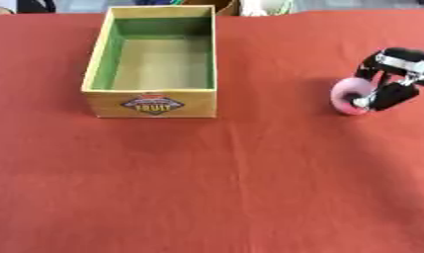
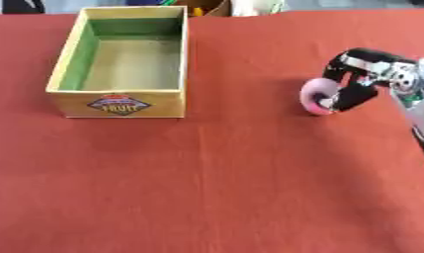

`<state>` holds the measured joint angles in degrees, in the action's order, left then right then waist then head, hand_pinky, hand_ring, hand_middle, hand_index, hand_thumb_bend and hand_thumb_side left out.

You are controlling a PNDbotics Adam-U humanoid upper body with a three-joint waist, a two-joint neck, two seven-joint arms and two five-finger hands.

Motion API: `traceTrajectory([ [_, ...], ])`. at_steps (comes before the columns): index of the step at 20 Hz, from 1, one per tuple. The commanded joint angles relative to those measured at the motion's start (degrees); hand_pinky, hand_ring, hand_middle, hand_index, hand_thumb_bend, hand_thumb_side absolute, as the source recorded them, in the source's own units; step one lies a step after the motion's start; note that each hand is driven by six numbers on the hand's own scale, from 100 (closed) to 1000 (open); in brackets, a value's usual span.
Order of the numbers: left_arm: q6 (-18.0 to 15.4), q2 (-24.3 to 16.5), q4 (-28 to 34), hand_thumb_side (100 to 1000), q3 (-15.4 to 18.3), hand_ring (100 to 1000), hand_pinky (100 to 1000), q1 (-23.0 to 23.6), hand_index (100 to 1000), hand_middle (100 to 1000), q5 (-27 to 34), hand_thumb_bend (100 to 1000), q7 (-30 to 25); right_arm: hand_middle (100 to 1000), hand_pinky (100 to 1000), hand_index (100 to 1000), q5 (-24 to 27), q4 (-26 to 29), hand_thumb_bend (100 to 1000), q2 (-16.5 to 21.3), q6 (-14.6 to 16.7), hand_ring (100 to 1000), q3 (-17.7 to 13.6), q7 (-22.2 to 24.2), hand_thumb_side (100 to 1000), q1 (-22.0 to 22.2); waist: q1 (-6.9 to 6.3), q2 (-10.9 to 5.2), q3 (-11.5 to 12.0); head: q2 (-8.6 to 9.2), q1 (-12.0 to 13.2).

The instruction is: Pick up objects on the table and place them in the box.

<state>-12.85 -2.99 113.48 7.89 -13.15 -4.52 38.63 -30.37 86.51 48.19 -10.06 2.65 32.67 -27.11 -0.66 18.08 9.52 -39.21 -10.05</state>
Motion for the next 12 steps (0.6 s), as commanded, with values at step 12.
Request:
traceTrajectory([
  [12, -0.1, -0.5, 1.1, 655, -0.2, 501, 574, -0.8, 595, 444, 0.0, 100, -0.3, 449, 549, 542, 1.8, 6.6, 100, 2.8, -2.1, 679, -0.9, -5.0, 100, -0.2, 0.4, -0.86, 0.2, 0.73, 0.2],
])
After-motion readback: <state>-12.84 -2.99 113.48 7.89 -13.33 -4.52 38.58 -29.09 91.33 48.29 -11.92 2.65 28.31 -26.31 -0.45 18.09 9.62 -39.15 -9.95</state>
